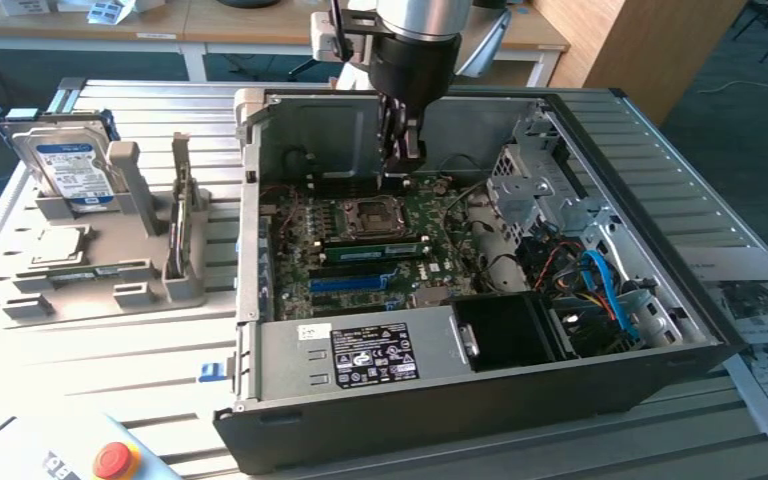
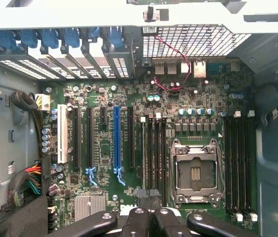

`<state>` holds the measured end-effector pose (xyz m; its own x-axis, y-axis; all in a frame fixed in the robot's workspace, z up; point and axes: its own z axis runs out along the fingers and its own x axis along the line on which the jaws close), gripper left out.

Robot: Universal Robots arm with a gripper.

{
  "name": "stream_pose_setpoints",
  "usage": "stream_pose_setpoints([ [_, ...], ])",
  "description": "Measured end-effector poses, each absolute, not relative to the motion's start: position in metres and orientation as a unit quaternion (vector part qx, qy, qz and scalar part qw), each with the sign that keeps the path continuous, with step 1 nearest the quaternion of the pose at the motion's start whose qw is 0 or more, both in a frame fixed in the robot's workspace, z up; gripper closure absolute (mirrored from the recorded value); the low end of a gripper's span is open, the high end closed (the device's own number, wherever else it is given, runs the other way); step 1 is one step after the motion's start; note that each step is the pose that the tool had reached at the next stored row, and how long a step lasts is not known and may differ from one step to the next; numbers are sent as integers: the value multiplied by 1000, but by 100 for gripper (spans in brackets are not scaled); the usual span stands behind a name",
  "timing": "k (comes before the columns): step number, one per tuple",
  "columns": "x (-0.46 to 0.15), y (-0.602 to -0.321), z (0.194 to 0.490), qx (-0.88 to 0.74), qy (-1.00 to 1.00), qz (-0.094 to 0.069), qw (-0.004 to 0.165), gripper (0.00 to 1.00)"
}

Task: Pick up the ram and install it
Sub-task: 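Press down the ram until it locks into place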

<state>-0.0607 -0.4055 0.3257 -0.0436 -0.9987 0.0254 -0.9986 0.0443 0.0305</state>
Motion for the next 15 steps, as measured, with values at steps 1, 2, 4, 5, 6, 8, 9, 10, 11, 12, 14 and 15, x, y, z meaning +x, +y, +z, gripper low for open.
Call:
stream_pose_setpoints([
  [1, -61, -405, 326, 688, -726, -2, 20, 90],
  [2, -61, -405, 326, 682, -731, -3, 20, 90],
  [4, -61, -405, 326, 669, -743, -3, 20, 90],
  [5, -61, -405, 326, 663, -748, -3, 20, 90],
  [6, -61, -405, 326, 656, -754, -3, 20, 90],
  [8, -61, -405, 326, 642, -766, -4, 20, 90],
  [9, -61, -405, 326, 635, -772, -4, 20, 90],
  [10, -61, -405, 326, 628, -778, -4, 19, 90],
  [11, -61, -405, 326, 621, -783, -4, 19, 90],
  [12, -61, -405, 326, 614, -789, -4, 19, 90],
  [14, -61, -405, 326, 600, -800, -5, 19, 90],
  [15, -61, -405, 326, 592, -806, -5, 19, 90],
])
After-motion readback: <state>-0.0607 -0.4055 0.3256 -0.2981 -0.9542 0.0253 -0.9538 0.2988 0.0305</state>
